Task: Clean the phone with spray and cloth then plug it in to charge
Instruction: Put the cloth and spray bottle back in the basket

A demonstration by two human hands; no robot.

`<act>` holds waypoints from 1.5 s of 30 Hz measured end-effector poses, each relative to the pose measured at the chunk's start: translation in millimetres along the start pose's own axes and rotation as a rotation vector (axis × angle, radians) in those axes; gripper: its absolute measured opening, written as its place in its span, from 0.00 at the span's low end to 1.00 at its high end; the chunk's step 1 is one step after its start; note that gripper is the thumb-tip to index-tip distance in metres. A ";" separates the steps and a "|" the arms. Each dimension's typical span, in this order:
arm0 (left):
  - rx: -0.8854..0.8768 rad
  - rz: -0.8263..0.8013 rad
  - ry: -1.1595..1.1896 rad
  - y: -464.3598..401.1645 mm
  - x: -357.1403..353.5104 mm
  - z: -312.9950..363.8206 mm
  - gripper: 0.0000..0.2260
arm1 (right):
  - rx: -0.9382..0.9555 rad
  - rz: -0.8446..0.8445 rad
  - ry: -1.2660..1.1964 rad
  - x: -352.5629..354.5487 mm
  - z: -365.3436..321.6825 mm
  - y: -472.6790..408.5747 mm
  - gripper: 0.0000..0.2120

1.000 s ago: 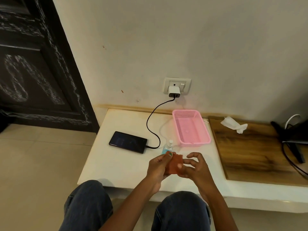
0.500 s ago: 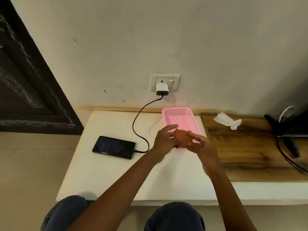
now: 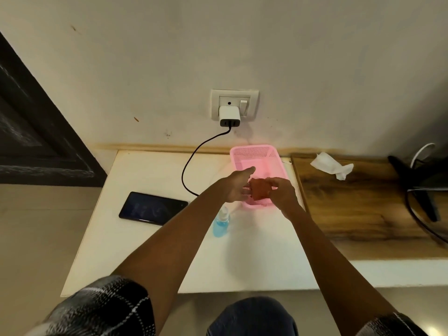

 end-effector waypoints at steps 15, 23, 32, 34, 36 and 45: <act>-0.362 0.282 -0.142 74.1 41.7 -70.4 0.15 | 0.101 0.101 -0.207 -43.2 -18.1 99.2 0.09; -0.317 0.397 -0.397 98.7 30.8 -173.2 0.23 | 0.021 -0.033 -0.155 -102.8 -20.3 117.4 0.26; -0.280 0.238 -0.543 91.3 19.8 -178.9 0.26 | -0.050 0.032 -0.167 -118.2 -19.1 117.0 0.24; -0.304 0.214 -0.505 87.6 20.7 -180.9 0.24 | -0.026 0.061 -0.153 -117.8 -19.5 114.9 0.23; -0.318 0.221 -0.541 84.9 22.6 -181.8 0.26 | -0.029 0.066 -0.146 -116.6 -19.2 111.6 0.22; -0.145 0.398 -0.979 61.0 40.3 -186.8 0.37 | 0.200 0.267 -0.259 -78.8 -43.2 95.7 0.17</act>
Point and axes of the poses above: each hand's wrist, its own y-axis away from the middle knuckle, its own x-axis out of the back of the hand, z = x × y, the point moved 2 cm from there along -y, towards the middle knuckle, and after that the axes turned 9 degrees about -z, right-handed, at the moved point
